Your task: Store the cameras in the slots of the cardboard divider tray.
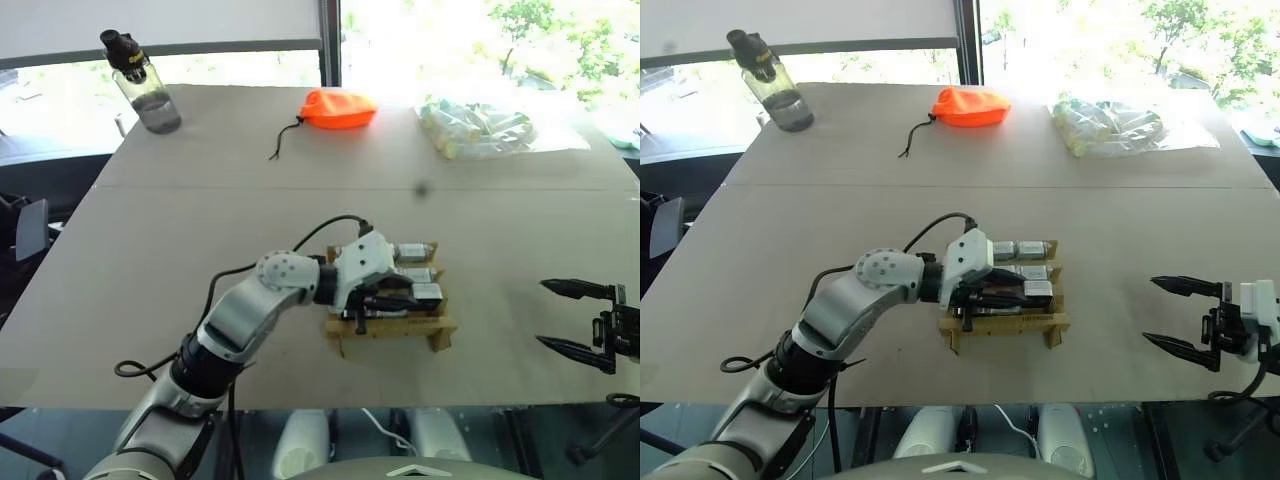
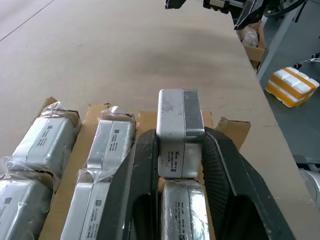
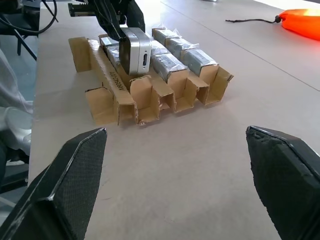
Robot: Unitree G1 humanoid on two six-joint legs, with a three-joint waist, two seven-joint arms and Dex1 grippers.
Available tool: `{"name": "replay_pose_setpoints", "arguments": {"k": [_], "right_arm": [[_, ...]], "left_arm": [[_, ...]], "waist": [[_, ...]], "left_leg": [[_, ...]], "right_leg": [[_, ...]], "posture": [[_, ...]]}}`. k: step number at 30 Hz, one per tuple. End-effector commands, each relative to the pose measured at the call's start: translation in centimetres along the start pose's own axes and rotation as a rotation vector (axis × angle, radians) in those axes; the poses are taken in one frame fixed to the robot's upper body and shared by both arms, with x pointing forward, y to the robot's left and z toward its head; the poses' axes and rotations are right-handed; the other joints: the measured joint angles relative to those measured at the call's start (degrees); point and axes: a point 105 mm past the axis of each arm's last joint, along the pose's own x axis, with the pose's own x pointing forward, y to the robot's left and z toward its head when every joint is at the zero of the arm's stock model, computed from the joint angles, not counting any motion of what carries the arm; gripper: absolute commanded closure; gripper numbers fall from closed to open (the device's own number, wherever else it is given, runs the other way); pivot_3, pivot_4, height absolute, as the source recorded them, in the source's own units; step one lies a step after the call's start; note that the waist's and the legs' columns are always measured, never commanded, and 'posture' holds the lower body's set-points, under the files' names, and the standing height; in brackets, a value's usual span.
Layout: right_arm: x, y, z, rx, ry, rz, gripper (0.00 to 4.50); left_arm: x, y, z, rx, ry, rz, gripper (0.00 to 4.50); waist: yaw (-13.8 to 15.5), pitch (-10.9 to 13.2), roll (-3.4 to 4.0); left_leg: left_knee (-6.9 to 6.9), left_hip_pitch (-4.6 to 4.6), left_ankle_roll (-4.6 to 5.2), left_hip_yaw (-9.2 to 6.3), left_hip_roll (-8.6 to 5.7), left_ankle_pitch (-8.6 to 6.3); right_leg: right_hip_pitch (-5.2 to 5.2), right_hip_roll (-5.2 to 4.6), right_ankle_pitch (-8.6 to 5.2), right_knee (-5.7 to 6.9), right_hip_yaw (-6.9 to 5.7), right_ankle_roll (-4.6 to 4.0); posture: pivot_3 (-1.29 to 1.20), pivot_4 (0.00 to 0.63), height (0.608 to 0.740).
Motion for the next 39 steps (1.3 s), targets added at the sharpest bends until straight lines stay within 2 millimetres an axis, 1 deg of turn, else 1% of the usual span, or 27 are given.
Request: {"name": "replay_pose_setpoints", "arguments": {"k": [1, 7, 14, 23, 25, 26, 27, 28, 30, 31, 32, 34, 36, 39], "right_arm": [[-0.2, 0.3, 0.8, -0.044, -0.022, 0.052, 0.08], [-0.5, 0.2, 0.9, -0.041, -0.017, 0.044, 0.08], [-0.5, 0.1, 1.0, -0.038, -0.015, 0.042, 0.08], [-0.4, -0.2, 0.9, -0.036, -0.022, 0.035, 0.08], [-0.4, -0.2, 0.9, -0.036, -0.023, 0.034, 0.0], [-0.5, -0.2, 0.9, -0.035, -0.022, 0.033, 0.0], [-0.5, -0.2, 0.9, -0.034, -0.022, 0.032, 0.0], [-0.5, -0.2, 0.9, -0.034, -0.021, 0.031, 0.0], [-0.6, -0.2, 0.9, -0.032, -0.019, 0.028, 0.0], [-0.6, -0.2, 0.9, -0.032, -0.019, 0.027, 0.0], [-0.7, -0.2, 0.8, -0.03, -0.019, 0.026, 0.0], [-0.7, -0.2, 0.8, -0.026, -0.019, 0.024, 0.0], [-0.6, -0.3, 0.9, -0.02, -0.022, 0.027, 0.0], [-0.2, -0.6, 0.9, -0.013, -0.03, 0.033, 0.0]], "left_arm": [[0.4, -0.3, 0.6, 0.011, -0.011, 0.018, 3.83], [0.9, -0.6, 0.6, -0.004, -0.022, 0.014, 3.83], [0.4, -1.1, -0.1, 0.0, 0.02, -0.019, 3.83], [0.1, -1.1, -0.3, -0.005, 0.025, -0.02, 3.83], [0.1, -1.2, -0.2, 0.0, 0.018, -0.024, 2.82], [0.1, -1.2, -0.2, 0.002, 0.017, -0.024, 2.72], [0.1, -1.1, -0.1, 0.005, 0.013, -0.02, 2.21], [0.0, -1.0, -0.1, 0.009, 0.01, -0.012, 1.87], [-0.1, -0.8, 0.1, 0.012, 0.0, 0.007, 0.98], [-0.1, -0.7, 0.1, 0.012, -0.007, 0.011, 0.46], [-0.3, -0.7, 0.3, 0.013, -0.023, 0.009, 0.11], [-0.8, -0.5, 0.7, -0.003, -0.062, 0.014, 0.05], [-1.8, -0.2, 1.0, -0.017, -0.107, 0.037, 0.05], [-3.5, 0.4, 1.1, -0.053, -0.139, 0.1, 0.05]], "waist": [[0.0, 0.0, 0.0], [0.0, 0.0, 0.0], [0.0, 0.0, 0.0], [0.0, 0.0, 0.0], [0.0, 0.0, 0.0], [0.0, 0.0, 0.0], [0.0, 0.0, 0.0], [0.0, 0.0, 0.0], [0.0, 0.0, 0.0], [0.0, 0.0, 0.0], [0.0, 0.0, 0.0], [0.0, 0.0, 0.0], [-0.1, 0.0, 0.01], [-0.1, 0.0, 0.02]], "left_leg": [[0.0, 0.0, 0.0, 0.0, 0.0, 0.0], [0.0, 0.0, 0.0, 0.0, 0.0, 0.0], [0.0, 0.0, 0.0, 0.0, 0.0, 0.0], [-0.02, 0.02, 0.0, 0.0, 0.02, 0.0], [-0.02, 0.01, 0.0, 0.0, 0.02, 0.0], [-0.03, 0.01, 0.0, 0.0, 0.02, 0.0], [-0.03, 0.01, 0.0, 0.0, 0.02, 0.0], [-0.03, 0.0, 0.0, 0.0, 0.02, 0.0], [-0.02, 0.0, 0.01, 0.0, 0.0, 0.0], [-0.02, 0.0, 0.01, 0.01, 0.0, 0.0], [-0.02, 0.0, 0.01, 0.01, 0.0, 0.0], [-0.02, 0.01, 0.01, 0.01, 0.0, 0.0], [-0.03, 0.02, 0.01, 0.01, 0.03, 0.0], [-0.03, 0.03, 0.01, -0.01, 0.05, 0.0]], "right_leg": [[0.0, 0.0, 0.0, 0.0, 0.0, 0.0], [0.0, -0.01, 0.0, 0.0, 0.0, 0.0], [0.0, -0.01, 0.0, 0.0, 0.0, 0.0], [0.0, 0.01, 0.0, 0.0, 0.0, -0.01], [0.0, 0.01, -0.01, 0.0, 0.0, -0.01], [0.0, 0.01, 0.0, 0.0, 0.0, -0.01], [0.0, 0.01, 0.0, 0.0, 0.0, -0.01], [0.0, 0.0, 0.0, -0.01, 0.0, -0.01], [-0.01, -0.02, 0.0, -0.01, 0.0, -0.01], [0.0, -0.02, 0.0, -0.01, 0.0, -0.01], [0.0, -0.02, 0.0, -0.01, 0.0, -0.01], [-0.01, -0.02, 0.0, -0.01, 0.0, -0.01], [-0.01, -0.02, 0.0, 0.0, 0.0, -0.01], [-0.01, -0.01, -0.01, 0.0, -0.01, -0.02]], "posture": [[0.0, 0.15, 0.74], [0.0, 0.15, 0.74], [0.0, 0.15, 0.74], [0.0, 0.15, 0.74], [0.0, 0.15, 0.74], [0.0, 0.15, 0.74], [0.0, 0.15, 0.74], [0.0, 0.15, 0.74], [0.0, 0.15, 0.74], [0.0, 0.15, 0.74], [0.0, 0.15, 0.74], [0.0, 0.15, 0.74], [0.0, 0.15, 0.74], [0.0, 0.15, 0.74]]}}
